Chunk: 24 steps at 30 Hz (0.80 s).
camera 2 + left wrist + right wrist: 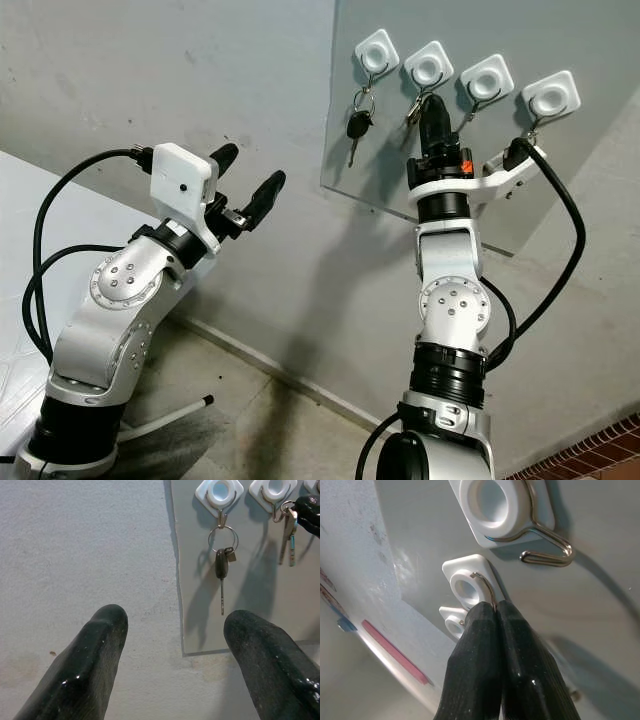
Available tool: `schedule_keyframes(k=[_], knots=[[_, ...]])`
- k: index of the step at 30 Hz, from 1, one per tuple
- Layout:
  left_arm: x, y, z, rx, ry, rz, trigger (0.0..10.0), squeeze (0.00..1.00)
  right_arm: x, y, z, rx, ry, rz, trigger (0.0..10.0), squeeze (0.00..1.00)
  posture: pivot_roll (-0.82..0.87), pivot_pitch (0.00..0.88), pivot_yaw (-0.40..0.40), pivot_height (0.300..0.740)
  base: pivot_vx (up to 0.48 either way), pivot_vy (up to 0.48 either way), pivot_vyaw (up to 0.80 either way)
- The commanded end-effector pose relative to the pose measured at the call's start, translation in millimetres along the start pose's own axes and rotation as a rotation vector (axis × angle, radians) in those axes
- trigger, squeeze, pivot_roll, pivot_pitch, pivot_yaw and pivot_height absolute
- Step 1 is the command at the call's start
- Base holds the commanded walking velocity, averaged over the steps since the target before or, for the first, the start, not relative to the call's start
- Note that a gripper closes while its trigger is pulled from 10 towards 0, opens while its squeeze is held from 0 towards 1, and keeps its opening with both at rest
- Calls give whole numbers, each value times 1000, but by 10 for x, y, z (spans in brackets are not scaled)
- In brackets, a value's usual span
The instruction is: Hang keys on a hook
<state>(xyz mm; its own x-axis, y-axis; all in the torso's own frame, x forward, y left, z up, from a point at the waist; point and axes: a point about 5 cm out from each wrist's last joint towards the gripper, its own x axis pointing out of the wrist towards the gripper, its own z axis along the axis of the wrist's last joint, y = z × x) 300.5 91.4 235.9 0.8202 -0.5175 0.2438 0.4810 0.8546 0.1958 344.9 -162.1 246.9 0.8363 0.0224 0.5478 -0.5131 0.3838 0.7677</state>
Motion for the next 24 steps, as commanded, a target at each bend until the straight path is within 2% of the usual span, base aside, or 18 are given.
schedule_keyframes(k=[1,4,8,12,19,20,21,23,24], knots=[[7,11,71,5,-22,7,10000,0,27,19,70,-1,-27,5,10000,0,-59,0,-22,740,0,0,0],[6,13,74,5,-24,7,10000,0,11,-5,17,-16,15,-8,10000,0,-62,0,-23,740,0,0,0],[6,13,74,5,-24,7,10000,0,9,-7,12,-16,19,-9,10000,0,-62,0,-23,740,0,0,0],[3,11,76,3,-23,11,10000,0,-73,-170,-76,12,50,-105,10000,0,-60,0,-25,740,0,0,0],[-3,19,76,2,-22,19,10000,0,-82,-209,-88,28,54,-131,10000,0,-59,0,-26,740,0,0,0],[-3,21,75,2,-22,21,10000,0,-86,-209,-89,26,56,-127,10000,251,-58,0,-26,740,0,0,0],[-6,22,74,2,-22,23,10000,0,-91,-207,-90,24,58,-122,10000,1000,-59,0,-26,740,0,0,0],[-8,24,73,1,-22,26,10000,0,-98,-202,-89,18,57,-114,10000,1000,-58,0,-26,740,0,0,0],[-12,33,63,1,-19,36,10000,0,-109,-192,-100,-17,69,-101,10000,1000,-59,0,-26,740,0,0,0]])
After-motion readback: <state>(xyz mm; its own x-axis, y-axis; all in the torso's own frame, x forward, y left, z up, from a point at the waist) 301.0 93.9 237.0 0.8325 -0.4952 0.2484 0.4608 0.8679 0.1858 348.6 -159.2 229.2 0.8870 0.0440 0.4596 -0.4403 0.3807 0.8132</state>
